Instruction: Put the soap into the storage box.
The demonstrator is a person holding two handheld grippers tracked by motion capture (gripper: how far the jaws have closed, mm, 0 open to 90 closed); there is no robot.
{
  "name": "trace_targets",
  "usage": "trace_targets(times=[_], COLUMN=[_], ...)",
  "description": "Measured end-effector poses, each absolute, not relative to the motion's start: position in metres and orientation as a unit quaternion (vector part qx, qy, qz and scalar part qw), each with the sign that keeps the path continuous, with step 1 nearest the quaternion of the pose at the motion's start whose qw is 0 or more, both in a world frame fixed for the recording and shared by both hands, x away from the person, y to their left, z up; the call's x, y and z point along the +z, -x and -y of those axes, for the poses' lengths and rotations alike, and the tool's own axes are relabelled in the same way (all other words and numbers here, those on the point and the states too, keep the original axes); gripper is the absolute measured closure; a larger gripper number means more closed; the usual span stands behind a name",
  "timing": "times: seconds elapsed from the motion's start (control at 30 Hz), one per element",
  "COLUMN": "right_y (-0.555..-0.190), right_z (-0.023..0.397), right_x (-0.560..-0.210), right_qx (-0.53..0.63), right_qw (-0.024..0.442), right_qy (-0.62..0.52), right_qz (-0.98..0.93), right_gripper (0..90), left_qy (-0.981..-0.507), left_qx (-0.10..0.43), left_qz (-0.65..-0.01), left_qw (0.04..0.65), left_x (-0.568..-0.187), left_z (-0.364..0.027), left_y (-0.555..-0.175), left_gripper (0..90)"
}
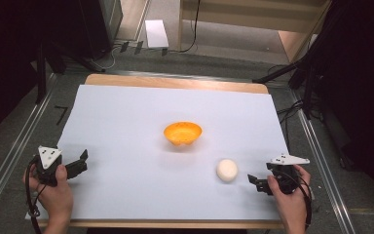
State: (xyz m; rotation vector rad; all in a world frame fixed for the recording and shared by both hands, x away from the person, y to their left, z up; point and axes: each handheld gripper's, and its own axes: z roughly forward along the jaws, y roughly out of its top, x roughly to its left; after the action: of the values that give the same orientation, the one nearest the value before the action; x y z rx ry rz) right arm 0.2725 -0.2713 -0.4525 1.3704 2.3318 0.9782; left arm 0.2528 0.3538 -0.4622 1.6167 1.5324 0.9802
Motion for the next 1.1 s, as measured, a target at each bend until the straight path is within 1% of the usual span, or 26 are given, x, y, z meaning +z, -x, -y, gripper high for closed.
trace_targets(times=[0.07, 0.2, 0.67, 0.73, 0.93, 0.97, 1.1], right_y=[-0.274, -0.280, -0.291, -0.293, -0.295, -0.295, -0.295], right_z=[0.267, 0.257, 0.234, 0.228, 0.223, 0.219, 0.211], right_x=[-0.452, -0.451, -0.451, -0.452, -0.451, -0.451, -0.453], right_qx=[0.328, 0.316, 0.302, 0.303, 0.309, 0.310, 0.305], right_qw=[0.133, 0.121, 0.108, 0.099, 0.093, 0.085, 0.078], right_qy=[-0.467, -0.459, -0.434, -0.429, -0.421, -0.416, -0.404], right_qz=[-0.810, -0.821, -0.842, -0.845, -0.848, -0.851, -0.859], right_gripper=[12.9, 9.1, 8.0, 7.1, 7.9, 9.0, 10.4], left_qy=[-0.624, -0.625, -0.625, -0.625, -0.626, -0.626, -0.627], left_qx=[0.378, 0.378, 0.377, 0.376, 0.375, 0.375, 0.375], left_qz=[-0.590, -0.590, -0.591, -0.592, -0.591, -0.591, -0.591], left_qw=[0.346, 0.344, 0.344, 0.344, 0.343, 0.343, 0.343], left_x=[-0.462, -0.462, -0.462, -0.462, -0.462, -0.462, -0.462], left_z=[-0.354, -0.354, -0.353, -0.353, -0.353, -0.353, -0.353], left_y=[-0.253, -0.253, -0.254, -0.254, -0.254, -0.254, -0.254], left_gripper=[6.9, 6.9, 6.9, 6.9, 6.9, 6.9, 6.9])
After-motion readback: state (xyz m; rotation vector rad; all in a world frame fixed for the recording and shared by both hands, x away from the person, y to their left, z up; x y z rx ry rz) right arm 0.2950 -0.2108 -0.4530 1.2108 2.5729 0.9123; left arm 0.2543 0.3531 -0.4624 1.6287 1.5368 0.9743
